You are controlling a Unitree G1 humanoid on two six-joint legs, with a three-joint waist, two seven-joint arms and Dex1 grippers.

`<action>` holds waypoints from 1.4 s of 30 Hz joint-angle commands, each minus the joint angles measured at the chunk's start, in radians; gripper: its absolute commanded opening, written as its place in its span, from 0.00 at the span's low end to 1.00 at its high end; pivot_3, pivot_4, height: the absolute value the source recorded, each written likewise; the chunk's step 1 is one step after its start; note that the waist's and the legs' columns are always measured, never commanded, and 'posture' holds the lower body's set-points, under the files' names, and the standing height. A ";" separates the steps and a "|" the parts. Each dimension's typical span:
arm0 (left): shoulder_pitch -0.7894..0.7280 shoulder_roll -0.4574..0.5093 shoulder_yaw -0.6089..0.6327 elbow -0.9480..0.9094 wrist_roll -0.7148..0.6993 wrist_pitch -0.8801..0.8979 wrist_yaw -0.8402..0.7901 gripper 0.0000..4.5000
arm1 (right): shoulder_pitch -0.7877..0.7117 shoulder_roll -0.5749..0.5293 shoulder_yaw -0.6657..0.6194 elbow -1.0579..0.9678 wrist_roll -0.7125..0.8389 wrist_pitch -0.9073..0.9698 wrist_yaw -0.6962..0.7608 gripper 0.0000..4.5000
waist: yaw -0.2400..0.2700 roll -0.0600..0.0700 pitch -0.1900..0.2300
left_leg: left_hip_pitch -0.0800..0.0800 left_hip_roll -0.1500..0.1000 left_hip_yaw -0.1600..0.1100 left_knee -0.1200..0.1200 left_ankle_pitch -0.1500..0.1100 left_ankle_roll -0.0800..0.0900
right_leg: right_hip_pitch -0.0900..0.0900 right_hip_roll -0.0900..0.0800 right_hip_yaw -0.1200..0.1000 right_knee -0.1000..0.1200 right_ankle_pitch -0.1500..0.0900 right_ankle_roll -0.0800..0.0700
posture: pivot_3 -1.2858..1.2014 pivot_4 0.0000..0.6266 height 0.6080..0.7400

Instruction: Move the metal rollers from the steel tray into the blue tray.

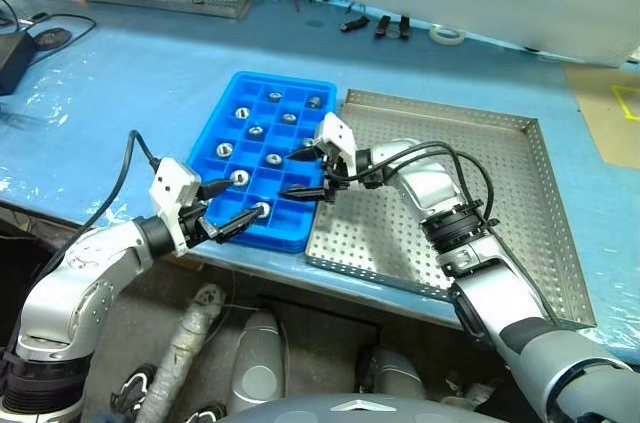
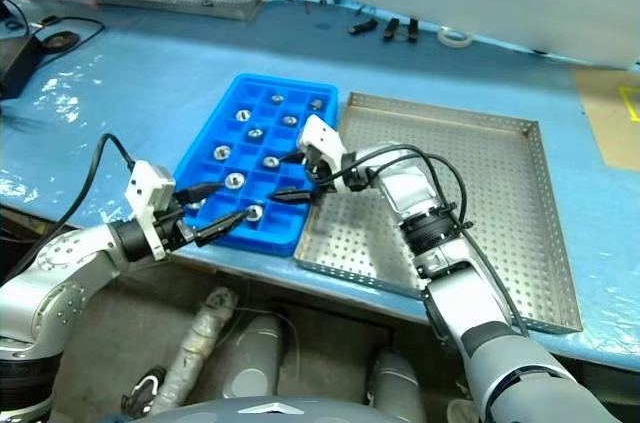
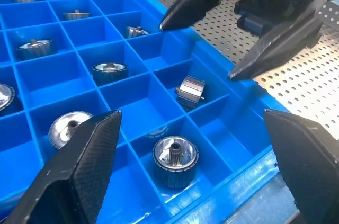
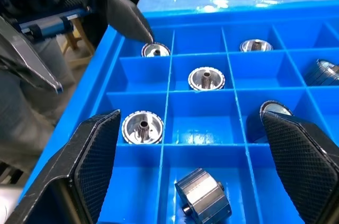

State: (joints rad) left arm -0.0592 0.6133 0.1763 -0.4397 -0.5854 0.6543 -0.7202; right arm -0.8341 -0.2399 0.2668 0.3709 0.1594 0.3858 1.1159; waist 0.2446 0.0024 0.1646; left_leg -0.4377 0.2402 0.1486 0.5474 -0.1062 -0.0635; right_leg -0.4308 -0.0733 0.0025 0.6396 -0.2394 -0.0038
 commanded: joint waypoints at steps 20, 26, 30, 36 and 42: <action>-0.471 -0.146 -0.290 0.575 0.176 -0.292 -0.308 1.00 | 0.366 -0.214 -0.417 -0.586 0.121 0.331 -0.413 0.99 | -0.094 0.000 0.000 | 0.003 -0.001 0.001 0.008 0.003 -0.004 | 0.007 -0.002 0.001 0.001 0.004 0.006 | 0.48 0.24 1.00; -0.608 -0.215 -0.332 0.722 0.220 -0.332 -0.379 1.00 | 0.566 -0.201 -0.509 -0.762 0.153 0.352 -0.524 0.99 | -0.148 0.000 -0.001 | 0.006 -0.001 0.003 0.007 0.002 -0.003 | 0.007 -0.001 0.003 0.001 0.004 0.005 | 0.45 0.24 1.00; -0.642 -0.240 -0.345 0.757 0.238 -0.336 -0.406 1.00 | 0.656 -0.157 -0.518 -0.813 0.164 0.334 -0.588 0.99 | -0.171 0.000 -0.001 | 0.011 -0.001 0.004 0.006 0.002 -0.002 | 0.009 0.000 0.006 0.001 0.002 0.003 | 0.44 0.24 1.00; -0.622 -0.235 -0.329 0.728 0.239 -0.306 -0.405 1.00 | 0.708 -0.118 -0.483 -0.825 0.169 0.308 -0.635 0.99 | -0.176 0.000 -0.001 | 0.016 -0.002 0.007 0.005 0.000 0.001 | 0.012 -0.001 0.009 0.000 0.002 0.002 | 0.44 0.24 1.00; -0.593 -0.224 -0.312 0.664 0.228 -0.270 -0.380 1.00 | 0.697 -0.141 -0.483 -0.799 0.184 0.298 -0.628 0.99 | -0.175 0.000 -0.001 | 0.018 -0.002 0.010 0.004 0.000 0.002 | 0.012 -0.001 0.015 0.000 0.002 0.003 | 0.46 0.24 1.00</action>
State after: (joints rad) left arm -0.6503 0.3818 -0.1612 0.2796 -0.3450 0.3783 -1.1068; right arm -0.1230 -0.3660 -0.2109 -0.4064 0.3227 0.7067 0.4841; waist 0.0694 0.0027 0.1641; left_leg -0.4201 0.2377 0.1583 0.5507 -0.1065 -0.0619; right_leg -0.4187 -0.0745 0.0182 0.6390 -0.2376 -0.0012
